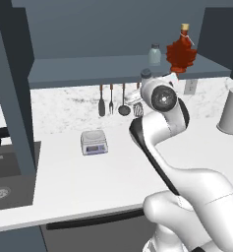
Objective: Put the shaker and condiment bottle from the counter next to their counterparts in the cabinet.
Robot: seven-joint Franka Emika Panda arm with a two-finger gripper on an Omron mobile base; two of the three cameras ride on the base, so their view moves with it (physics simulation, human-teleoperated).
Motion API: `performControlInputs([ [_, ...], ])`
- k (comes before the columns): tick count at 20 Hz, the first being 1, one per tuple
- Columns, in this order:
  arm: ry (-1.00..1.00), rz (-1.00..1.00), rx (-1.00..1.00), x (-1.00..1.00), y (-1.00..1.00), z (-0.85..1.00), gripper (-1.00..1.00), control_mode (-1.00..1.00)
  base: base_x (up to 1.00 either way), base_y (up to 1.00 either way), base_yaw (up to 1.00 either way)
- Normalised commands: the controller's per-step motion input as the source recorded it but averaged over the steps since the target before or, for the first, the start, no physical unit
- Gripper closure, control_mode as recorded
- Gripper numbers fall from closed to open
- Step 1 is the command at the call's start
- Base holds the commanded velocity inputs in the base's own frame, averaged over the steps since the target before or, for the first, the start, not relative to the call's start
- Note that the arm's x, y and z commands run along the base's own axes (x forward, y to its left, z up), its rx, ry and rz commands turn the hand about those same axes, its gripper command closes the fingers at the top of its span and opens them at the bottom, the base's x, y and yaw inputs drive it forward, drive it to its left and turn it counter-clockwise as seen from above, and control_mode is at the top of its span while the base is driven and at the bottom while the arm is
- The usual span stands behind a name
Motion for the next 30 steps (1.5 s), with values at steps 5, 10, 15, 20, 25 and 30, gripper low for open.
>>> performControlInputs([
  [5, 0.0, 0.01, 0.11, -0.03, 0.05, 0.8, 1.0, -1.0, 0.0, 0.0, 0.0],
  [10, 0.01, 0.01, 0.12, 0.36, 0.0, 0.19, 1.0, -1.0, 0.0, 0.0, 0.0],
  [15, -0.02, -0.03, 0.0, 0.25, 0.0, -0.14, 1.0, -1.0, 0.0, 0.0, 0.0],
  [20, -0.04, -0.26, 0.0, 0.56, 0.01, 0.0, 1.0, -1.0, 0.0, 0.0, 0.0],
  [25, -0.02, -0.22, 0.03, 0.55, 0.0, 0.0, 1.0, -1.0, 0.0, 0.0, 0.0],
  [30, 0.01, -0.07, 0.12, 0.48, 0.0, 0.01, 1.0, -1.0, 0.0, 0.0, 0.0],
])
